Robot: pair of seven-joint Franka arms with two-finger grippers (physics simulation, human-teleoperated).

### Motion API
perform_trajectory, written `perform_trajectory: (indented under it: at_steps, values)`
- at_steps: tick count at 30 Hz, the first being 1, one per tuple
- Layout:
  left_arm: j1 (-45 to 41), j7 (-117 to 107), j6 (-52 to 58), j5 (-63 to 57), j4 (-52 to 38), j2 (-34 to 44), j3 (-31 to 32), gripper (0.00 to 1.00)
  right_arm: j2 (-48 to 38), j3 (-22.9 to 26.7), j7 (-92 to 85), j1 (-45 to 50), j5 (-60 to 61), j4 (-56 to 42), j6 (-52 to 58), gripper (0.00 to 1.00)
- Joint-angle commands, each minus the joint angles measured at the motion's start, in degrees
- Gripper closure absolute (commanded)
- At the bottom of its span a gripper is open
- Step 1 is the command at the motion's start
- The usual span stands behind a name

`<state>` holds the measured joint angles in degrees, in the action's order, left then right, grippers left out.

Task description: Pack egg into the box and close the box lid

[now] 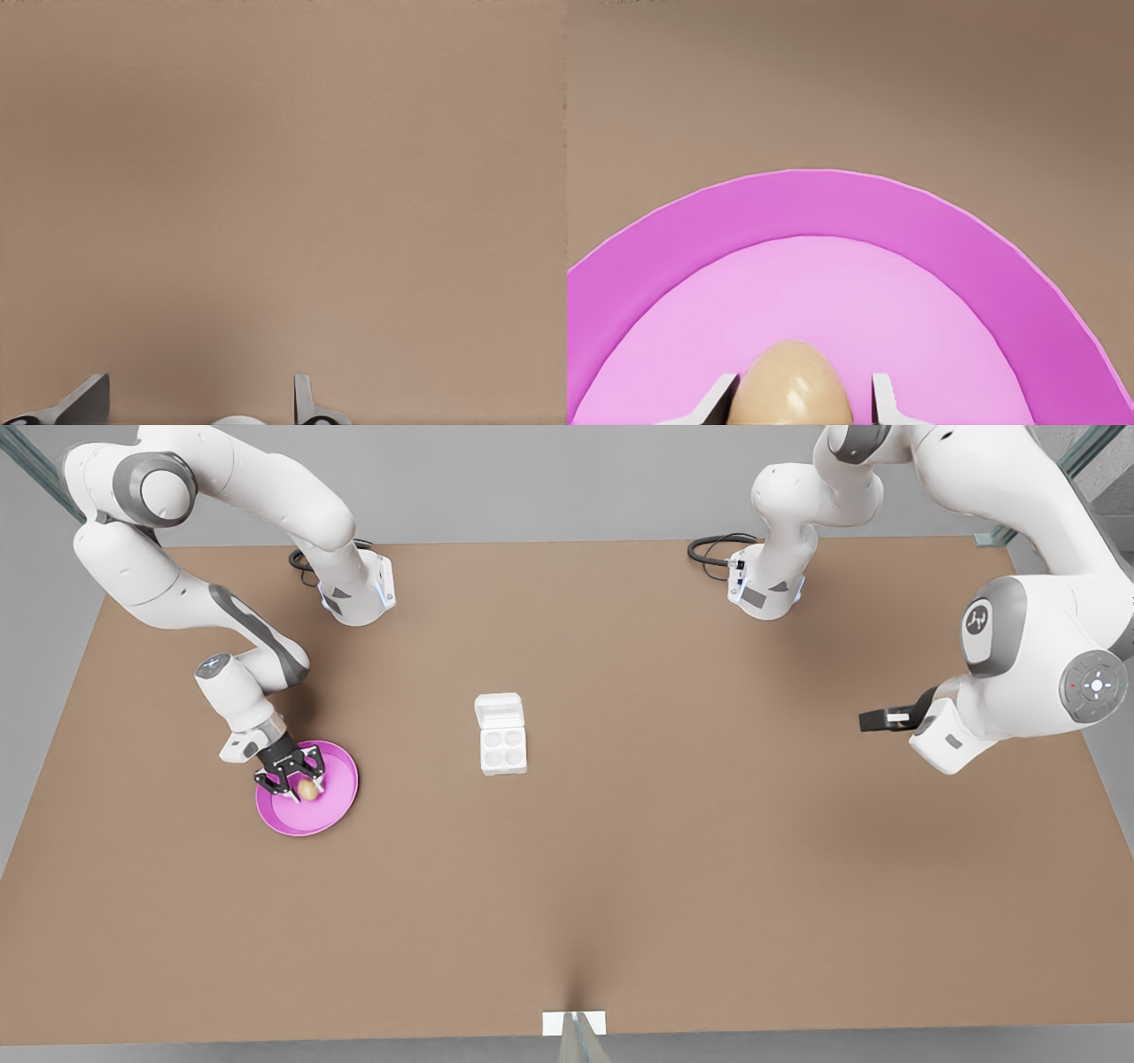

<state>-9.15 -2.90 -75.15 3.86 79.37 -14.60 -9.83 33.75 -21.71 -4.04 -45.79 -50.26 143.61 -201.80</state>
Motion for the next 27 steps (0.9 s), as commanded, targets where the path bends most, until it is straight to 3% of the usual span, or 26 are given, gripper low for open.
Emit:
perform_trajectory:
  at_steps: [1,3,8,20,21,25,27]
  values:
    - [0.0,0.0,0.0,0.0,0.0,0.0,0.0,0.00,0.0,0.0,0.0,0.0,0.1,0.0,0.0,0.42]
    - [0.0,0.0,0.0,0.0,0.0,0.0,0.1,0.00,0.0,0.0,0.0,0.0,0.0,0.0,0.0,0.50]
    - [0.0,0.0,0.2,0.1,0.0,0.0,0.0,0.00,-0.1,0.0,0.0,0.0,0.0,0.0,0.0,0.54]
    - [-0.1,-0.1,0.4,0.1,-0.1,0.1,0.1,0.00,-6.6,-1.1,0.4,3.1,7.7,-0.2,2.2,0.52]
    - [-0.2,-0.1,0.5,0.0,-0.1,0.1,0.1,0.00,-7.8,-2.3,0.4,3.2,9.7,-0.2,3.4,0.52]
    - [-0.3,-0.1,0.4,0.0,-0.1,0.1,0.1,0.00,-12.3,-14.4,0.5,3.0,22.9,-4.3,17.0,0.52]
    - [-0.3,0.0,0.3,-0.1,-0.1,0.1,0.1,0.00,-13.7,-21.0,7.8,3.2,24.9,-11.2,28.6,0.52]
